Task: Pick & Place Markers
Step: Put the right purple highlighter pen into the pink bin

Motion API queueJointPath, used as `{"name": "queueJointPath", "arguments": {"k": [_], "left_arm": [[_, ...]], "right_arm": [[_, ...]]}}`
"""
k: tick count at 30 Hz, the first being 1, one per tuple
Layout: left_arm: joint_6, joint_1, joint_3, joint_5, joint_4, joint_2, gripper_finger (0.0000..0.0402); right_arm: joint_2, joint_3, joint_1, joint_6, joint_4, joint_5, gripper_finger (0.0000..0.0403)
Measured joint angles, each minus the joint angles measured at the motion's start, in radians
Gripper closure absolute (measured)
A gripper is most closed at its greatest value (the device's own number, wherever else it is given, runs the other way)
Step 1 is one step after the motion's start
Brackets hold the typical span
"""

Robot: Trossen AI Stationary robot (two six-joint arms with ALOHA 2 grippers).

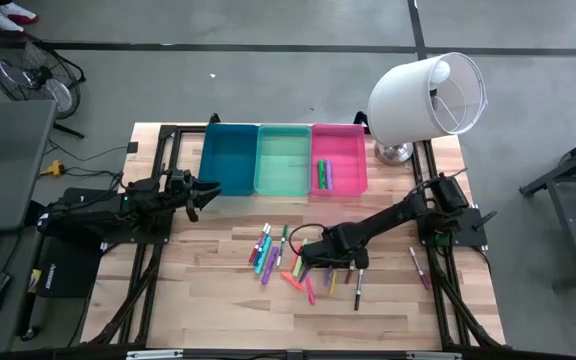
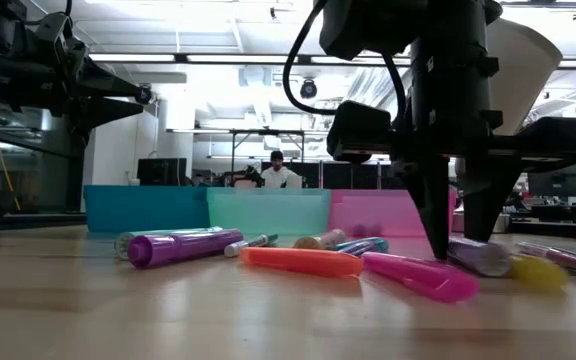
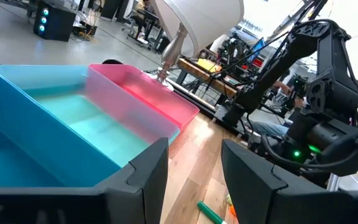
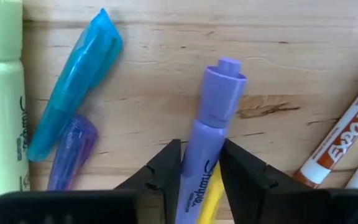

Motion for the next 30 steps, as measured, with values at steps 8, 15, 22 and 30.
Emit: {"name": "queueJointPath", "arguments": {"k": [8,15,22,30], "left_arm": [[0.000,0.000,0.000,0.000,0.000,0.000,0.0254],[0.000,0.000,0.000,0.000,0.000,0.000,0.0254],[0.000,0.000,0.000,0.000,0.000,0.000,0.0254],[0.000,0.000,0.000,0.000,0.000,0.000,0.0254]], "right_arm": [[0.000,0.000,0.000,-0.050,-0.004,0.034,0.0336],[0.000,0.000,-0.017,-0.147,0.001,0.048,0.0337],[-0.042,0.000,-0.040,-0.259,0.001,0.103,0.0337],[-0.191,0.000,-0.105,-0.407,-0.129,0.196,0.0338]]}}
